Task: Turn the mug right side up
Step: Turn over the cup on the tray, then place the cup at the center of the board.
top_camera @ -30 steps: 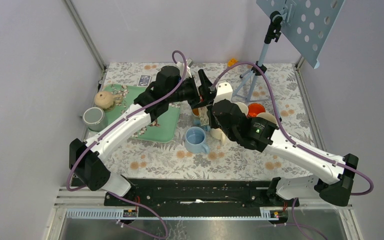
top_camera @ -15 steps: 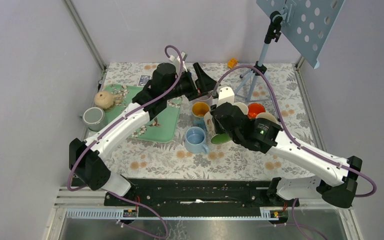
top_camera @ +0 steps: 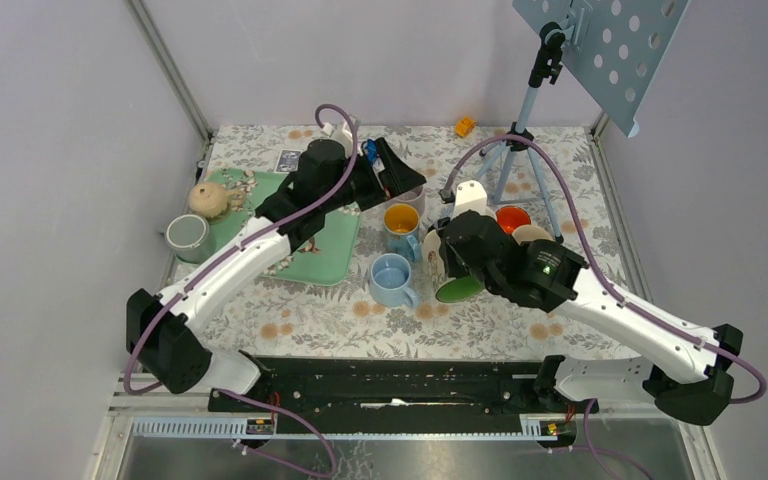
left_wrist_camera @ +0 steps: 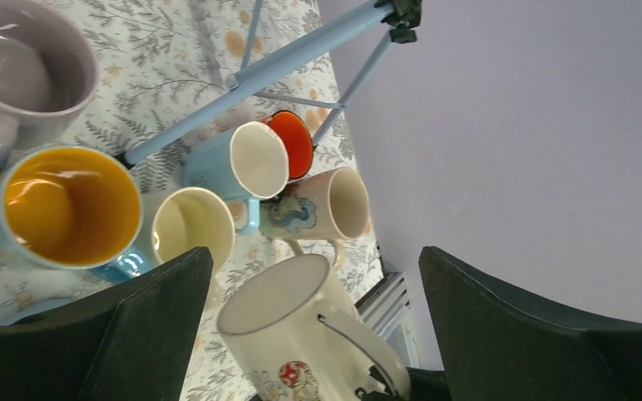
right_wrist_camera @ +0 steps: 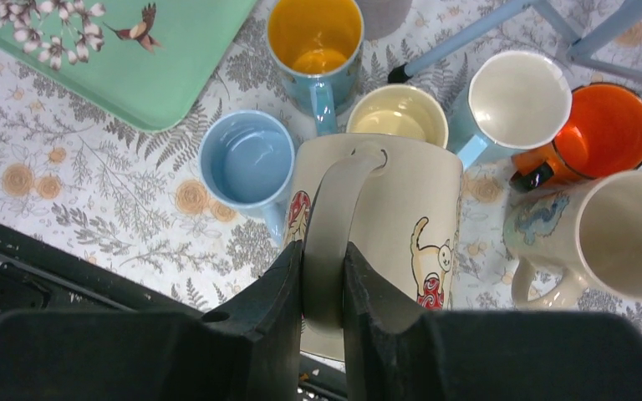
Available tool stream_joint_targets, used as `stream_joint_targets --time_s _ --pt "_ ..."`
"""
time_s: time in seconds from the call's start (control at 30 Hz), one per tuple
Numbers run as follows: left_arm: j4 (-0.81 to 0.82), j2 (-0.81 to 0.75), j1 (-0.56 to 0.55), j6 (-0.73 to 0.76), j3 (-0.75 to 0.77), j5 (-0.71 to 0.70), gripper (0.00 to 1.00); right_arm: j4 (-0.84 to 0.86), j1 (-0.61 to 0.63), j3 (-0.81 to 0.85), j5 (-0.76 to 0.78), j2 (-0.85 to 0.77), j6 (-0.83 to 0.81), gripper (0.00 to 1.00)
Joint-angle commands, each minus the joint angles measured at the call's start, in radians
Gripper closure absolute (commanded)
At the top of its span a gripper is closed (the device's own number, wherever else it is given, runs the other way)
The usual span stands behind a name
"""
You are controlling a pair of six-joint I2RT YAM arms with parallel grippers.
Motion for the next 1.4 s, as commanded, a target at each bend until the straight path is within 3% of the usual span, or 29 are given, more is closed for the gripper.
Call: stream_joint_targets --time_s 0.0,0.47,0.8,1.37 --pt "0.034 -0.094 0.007 0.05 -0.057 -0.05 0.01 -0.019 -0.007 0.037 -0.013 -0.066 0.05 1.0" --pt "0.137 -0.298 -0.03 0.097 -0.339 -0.061 0.01 -0.228 -0.013 -0.019 -0.205 -0.078 0.14 1.0" --pt "0.158 -0.329 -0.038 0.098 -0.404 -0.048 0.01 -0.255 -0.055 -0.149 -0.299 -0.083 0.169 1.0" --pt "0.178 -0.313 -0.037 0.116 -0.421 -0.027 0.01 -0.186 -0.318 -0.244 -0.497 0.011 0.047 1.0"
